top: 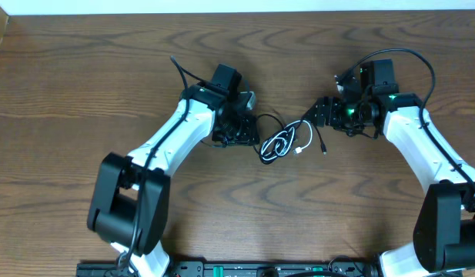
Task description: Untangle cables
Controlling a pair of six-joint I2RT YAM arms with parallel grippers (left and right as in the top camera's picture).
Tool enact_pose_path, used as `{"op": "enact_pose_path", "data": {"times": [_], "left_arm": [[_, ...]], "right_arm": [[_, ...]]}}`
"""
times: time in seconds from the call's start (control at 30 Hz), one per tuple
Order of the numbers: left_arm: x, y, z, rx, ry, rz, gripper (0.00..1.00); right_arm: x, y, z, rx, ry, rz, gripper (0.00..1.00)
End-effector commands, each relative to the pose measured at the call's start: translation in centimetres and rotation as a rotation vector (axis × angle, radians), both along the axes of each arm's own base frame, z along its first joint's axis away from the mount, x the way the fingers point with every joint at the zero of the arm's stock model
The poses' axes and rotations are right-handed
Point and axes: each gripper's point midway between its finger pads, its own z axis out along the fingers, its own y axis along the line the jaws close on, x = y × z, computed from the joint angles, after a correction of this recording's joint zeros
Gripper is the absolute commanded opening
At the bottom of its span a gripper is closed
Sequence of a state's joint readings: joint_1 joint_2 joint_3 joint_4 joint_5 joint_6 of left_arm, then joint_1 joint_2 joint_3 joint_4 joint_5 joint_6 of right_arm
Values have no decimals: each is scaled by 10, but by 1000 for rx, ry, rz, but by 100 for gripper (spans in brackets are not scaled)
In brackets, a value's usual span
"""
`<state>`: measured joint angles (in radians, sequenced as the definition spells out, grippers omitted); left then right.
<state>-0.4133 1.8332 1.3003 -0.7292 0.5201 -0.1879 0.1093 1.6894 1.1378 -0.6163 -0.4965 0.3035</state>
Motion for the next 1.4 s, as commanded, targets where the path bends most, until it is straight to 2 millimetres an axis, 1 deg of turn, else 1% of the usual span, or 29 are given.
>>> {"op": "enact_pose_path", "data": {"times": [0.0, 0.1, 0.17, 0.23, 0.3, 0.43, 0.53, 0.7, 0.8, 0.9, 1.07, 1.2, 1.37], "left_arm": [[12, 0, 51, -38, -189, -61, 36], [12, -4, 85, -87, -281, -67, 41], [8, -8, 101, -109, -321, -75, 42], [3, -14, 109, -121, -345, -96, 44], [-1, -21, 108, -112, -348, -116, 44], [-6, -31, 90, -48, -339, -148, 45], [-8, -43, 75, -26, -325, -178, 45], [-7, -61, 46, -18, -271, -172, 45], [-1, -69, 26, -15, -241, -147, 45], [12, -78, 8, -27, -237, -114, 45], [32, -93, -11, -64, -245, -47, 44], [35, -98, -27, -62, -239, -51, 43], [28, -102, -50, -39, -202, -66, 43]], "right_arm": [[2, 8, 9, 6, -33, 31, 74], [2, 9, 9, 5, -37, 34, 73], [5, 4, 8, -13, -40, 16, 73], [8, -6, 5, -38, -27, -39, 73], [11, -16, 4, -48, -19, -83, 73], [15, -36, 4, -47, -10, -136, 72], [14, -53, 2, -50, 12, -176, 72], [11, -66, 3, -33, 6, -161, 73], [10, -67, 4, -20, 1, -146, 73], [10, -66, 3, -24, -1, -135, 73], [9, -66, 3, -27, -1, -129, 73], [8, -66, 3, -31, -4, -117, 73], [8, -66, 3, -32, -3, -116, 73]]}}
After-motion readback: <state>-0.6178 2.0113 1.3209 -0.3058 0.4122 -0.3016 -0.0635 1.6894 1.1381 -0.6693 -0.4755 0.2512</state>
